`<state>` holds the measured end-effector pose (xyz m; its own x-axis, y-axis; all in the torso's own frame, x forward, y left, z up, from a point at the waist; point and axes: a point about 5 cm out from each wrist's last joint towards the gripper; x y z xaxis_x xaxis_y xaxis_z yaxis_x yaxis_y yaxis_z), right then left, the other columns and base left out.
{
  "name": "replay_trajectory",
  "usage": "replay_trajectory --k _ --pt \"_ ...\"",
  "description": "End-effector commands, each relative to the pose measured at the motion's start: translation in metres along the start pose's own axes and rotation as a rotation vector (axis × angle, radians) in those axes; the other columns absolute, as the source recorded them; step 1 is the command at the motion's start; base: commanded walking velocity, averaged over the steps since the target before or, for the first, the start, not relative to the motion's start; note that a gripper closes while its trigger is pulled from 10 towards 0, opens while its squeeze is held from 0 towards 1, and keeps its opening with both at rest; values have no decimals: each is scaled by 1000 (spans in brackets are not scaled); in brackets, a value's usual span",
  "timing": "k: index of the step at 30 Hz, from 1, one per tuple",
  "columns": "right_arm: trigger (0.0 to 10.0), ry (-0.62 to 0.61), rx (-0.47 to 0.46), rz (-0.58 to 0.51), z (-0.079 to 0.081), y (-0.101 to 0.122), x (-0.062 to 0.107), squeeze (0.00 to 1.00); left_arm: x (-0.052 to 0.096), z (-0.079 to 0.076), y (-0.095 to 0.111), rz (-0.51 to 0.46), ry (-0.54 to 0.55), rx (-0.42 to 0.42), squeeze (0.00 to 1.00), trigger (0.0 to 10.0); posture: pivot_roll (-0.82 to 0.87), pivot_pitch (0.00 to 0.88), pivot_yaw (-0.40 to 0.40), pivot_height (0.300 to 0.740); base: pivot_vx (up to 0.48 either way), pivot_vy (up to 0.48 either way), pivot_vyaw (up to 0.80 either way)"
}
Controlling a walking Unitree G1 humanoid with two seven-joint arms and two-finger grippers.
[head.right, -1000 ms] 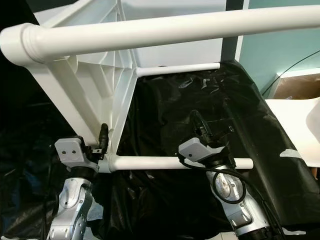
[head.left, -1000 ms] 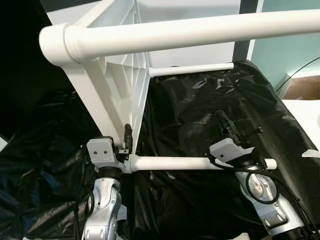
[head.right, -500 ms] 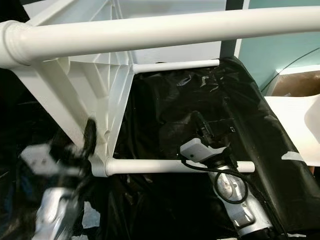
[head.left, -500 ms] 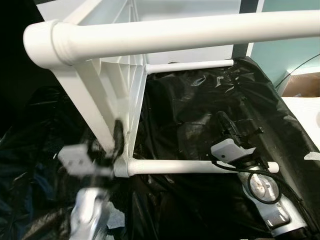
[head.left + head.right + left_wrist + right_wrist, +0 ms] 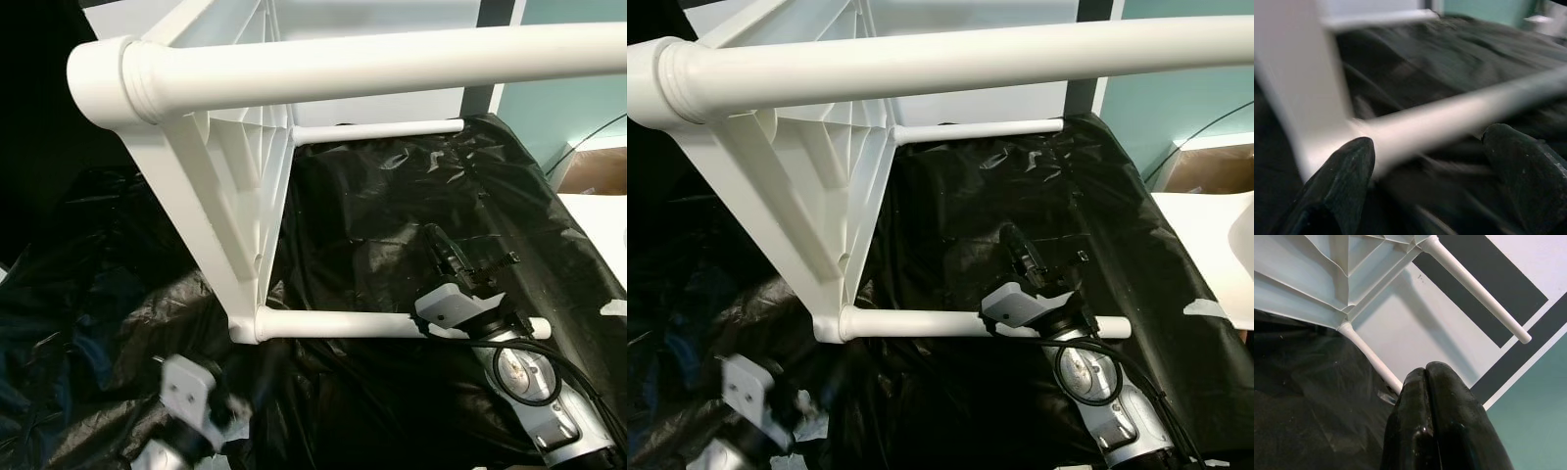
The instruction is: Building children table
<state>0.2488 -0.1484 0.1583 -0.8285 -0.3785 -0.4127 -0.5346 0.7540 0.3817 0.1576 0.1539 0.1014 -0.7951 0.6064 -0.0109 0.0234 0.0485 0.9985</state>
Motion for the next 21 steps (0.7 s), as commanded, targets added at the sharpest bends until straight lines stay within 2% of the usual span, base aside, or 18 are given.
replay_trajectory --k 1,2,5,8,9,10,12,13,14,16,18,21 --pt "10000 0 -14 -4 1 2 -1 0 3 -1 -4 48 -66 47 0 10000 13 0 117 740 0 0 0" --pt "10000 -12 -15 -2 -1 2 -3 0 3 -2 -7 73 -110 64 0 10000 7 0 119 740 0 0 0" --pt "10000 -28 -17 0 -3 3 -5 0 -1 -3 -11 84 -152 77 0 10000 -4 0 124 740 0 0 0" --pt "10000 -34 -17 3 -4 3 -5 0 -8 -2 -14 77 -150 70 0 10000 -9 0 126 740 0 0 0" --pt "10000 -40 -18 7 -5 3 -5 0 -16 -2 -17 71 -145 71 0 10000 -18 0 130 740 0 0 0" --pt "10000 -40 -18 7 -5 3 -5 0 -16 -2 -17 71 -145 71 0 10000 -18 0 130 740 0 0 0" --pt "10000 -48 -21 17 -6 3 -4 0 -34 -2 -26 84 -137 106 0 10000 -29 0 134 740 0 0 0" --pt "10000 -48 -21 17 -6 3 -4 0 -34 -2 -26 84 -137 106 0 10000 -29 0 134 740 0 0 0" --pt "10000 -56 -29 26 -7 3 -4 0 -44 -3 -35 132 -165 152 0 10000 -30 0 135 740 0 0 0" --pt "10000 -61 -33 31 -7 3 -4 0 -47 -4 -40 158 -182 162 0 10000 -30 0 135 740 0 0 0" --pt "10000 -65 -35 33 -8 4 -5 0 -52 -7 -50 227 -215 191 0 10000 -33 0 133 740 0 0 0" --pt "10000 -69 -37 34 -9 4 -6 0 -58 -6 -53 241 -214 192 0 10000 -33 0 133 740 0 0 0"
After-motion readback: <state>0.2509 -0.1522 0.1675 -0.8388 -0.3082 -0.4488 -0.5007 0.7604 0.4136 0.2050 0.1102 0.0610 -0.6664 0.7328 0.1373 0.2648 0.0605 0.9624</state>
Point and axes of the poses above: a point about 5 cm out from each wrist's last joint towards the gripper, its own x axis pointing back from the gripper into the wrist, its own y axis along the axis of the wrist's last joint, z = x × y
